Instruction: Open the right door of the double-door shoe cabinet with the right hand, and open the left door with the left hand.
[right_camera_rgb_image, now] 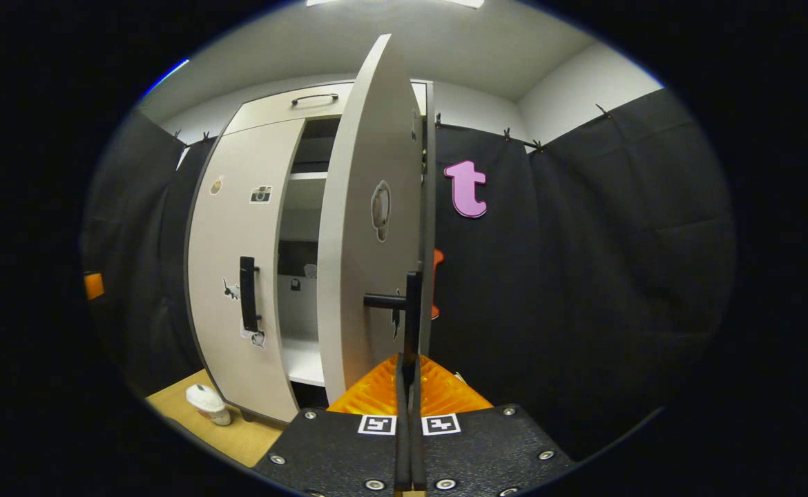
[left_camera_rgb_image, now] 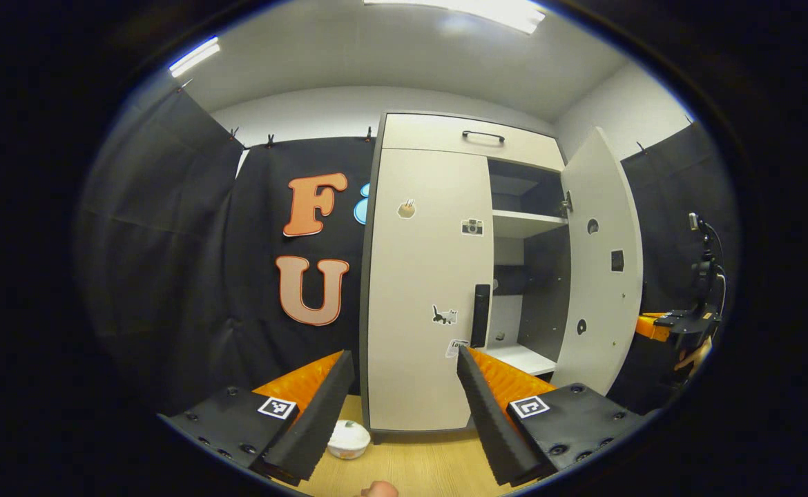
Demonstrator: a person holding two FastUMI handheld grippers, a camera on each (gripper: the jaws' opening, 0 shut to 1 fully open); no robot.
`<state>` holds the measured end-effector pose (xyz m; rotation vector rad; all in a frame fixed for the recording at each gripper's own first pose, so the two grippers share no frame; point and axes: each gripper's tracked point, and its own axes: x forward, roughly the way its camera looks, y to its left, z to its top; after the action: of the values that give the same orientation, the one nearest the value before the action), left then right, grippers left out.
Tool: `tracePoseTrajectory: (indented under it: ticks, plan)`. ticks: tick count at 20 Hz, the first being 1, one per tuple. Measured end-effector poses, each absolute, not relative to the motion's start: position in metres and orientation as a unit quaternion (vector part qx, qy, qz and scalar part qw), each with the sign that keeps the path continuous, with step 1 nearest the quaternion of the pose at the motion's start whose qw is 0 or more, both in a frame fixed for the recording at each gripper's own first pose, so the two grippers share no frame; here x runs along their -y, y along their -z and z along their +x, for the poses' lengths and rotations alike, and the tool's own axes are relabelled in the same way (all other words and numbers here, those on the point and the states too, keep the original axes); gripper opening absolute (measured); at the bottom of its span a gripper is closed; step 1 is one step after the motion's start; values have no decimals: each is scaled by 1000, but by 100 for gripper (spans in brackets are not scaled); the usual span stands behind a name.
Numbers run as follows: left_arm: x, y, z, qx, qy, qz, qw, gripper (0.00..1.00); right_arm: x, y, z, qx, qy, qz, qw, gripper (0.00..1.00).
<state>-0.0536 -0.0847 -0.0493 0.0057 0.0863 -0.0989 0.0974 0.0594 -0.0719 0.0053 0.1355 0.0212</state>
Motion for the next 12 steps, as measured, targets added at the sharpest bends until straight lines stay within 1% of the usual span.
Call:
tracePoseTrajectory:
  ticks: [1, 4, 6, 9, 10, 12]
  plan:
    - [90, 49, -53, -41, 52, 2, 998, 96, -56, 72, 97, -69, -7, 5, 998, 0]
    - [102, 48, -53, -36, 59, 1, 998, 98, -51, 72, 97, -69, -11, 15, 997, 0]
    - [110, 50, -47, -36, 59, 4, 998, 96, -47, 73, 98, -67, -12, 19, 998, 0]
    - [124, 52, -39, -40, 62, 7, 997, 98, -41, 73, 100, -64, -13, 24, 998, 0]
    - [129, 54, -36, -41, 64, 7, 997, 96, -42, 73, 102, -63, -13, 28, 998, 0]
    - [141, 58, -30, -45, 71, 9, 996, 97, -44, 73, 102, -62, -25, 45, 997, 0]
